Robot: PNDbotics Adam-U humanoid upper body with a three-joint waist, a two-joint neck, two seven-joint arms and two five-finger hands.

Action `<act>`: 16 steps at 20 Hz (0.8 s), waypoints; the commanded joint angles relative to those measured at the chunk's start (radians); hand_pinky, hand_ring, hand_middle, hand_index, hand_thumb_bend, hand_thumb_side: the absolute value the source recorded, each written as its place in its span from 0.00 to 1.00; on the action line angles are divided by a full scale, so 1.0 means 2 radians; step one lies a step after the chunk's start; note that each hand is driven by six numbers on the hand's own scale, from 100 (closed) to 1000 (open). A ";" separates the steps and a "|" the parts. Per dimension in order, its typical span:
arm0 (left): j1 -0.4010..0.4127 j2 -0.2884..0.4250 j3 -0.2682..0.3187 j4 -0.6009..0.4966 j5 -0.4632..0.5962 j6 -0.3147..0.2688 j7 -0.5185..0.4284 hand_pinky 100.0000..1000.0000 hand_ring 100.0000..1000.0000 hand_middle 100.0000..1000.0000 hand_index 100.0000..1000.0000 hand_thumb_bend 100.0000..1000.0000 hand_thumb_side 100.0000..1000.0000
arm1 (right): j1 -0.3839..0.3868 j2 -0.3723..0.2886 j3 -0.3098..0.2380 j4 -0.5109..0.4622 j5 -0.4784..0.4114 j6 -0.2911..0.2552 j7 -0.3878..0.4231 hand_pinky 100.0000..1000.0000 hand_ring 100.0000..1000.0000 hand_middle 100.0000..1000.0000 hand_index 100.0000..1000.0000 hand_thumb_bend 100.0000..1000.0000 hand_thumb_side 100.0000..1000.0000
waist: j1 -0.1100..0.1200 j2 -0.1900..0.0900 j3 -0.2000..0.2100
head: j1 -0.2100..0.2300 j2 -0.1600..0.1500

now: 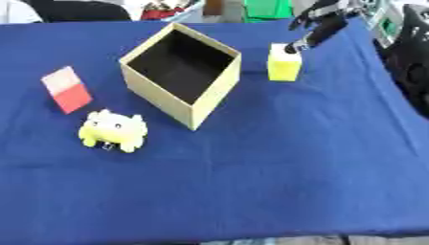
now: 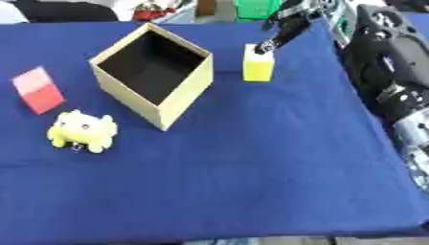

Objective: Pick up objects on the table and place them in the box.

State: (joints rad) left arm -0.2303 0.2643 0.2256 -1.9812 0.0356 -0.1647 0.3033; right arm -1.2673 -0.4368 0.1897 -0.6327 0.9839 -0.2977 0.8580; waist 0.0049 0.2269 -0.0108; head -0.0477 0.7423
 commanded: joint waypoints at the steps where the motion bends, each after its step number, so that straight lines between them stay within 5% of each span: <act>1: -0.006 0.008 0.002 -0.009 0.000 0.000 0.000 0.66 0.59 0.67 0.68 0.13 0.91 | -0.013 -0.006 0.000 0.001 0.004 -0.028 0.024 1.00 1.00 1.00 1.00 0.26 0.78 | 0.002 -0.007 0.001 | 0.000 0.002; 16: -0.003 0.004 0.002 -0.009 -0.002 -0.002 -0.002 0.66 0.59 0.67 0.68 0.12 0.91 | -0.021 -0.006 0.005 -0.007 0.014 -0.034 0.024 1.00 1.00 1.00 1.00 0.26 0.78 | 0.009 0.004 0.001 | 0.035 0.001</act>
State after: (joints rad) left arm -0.2299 0.2629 0.2256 -1.9812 0.0349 -0.1667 0.3012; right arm -1.2772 -0.4359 0.1986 -0.6229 1.0050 -0.3053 0.8505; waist 0.0220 0.2512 -0.0084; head 0.0132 0.7462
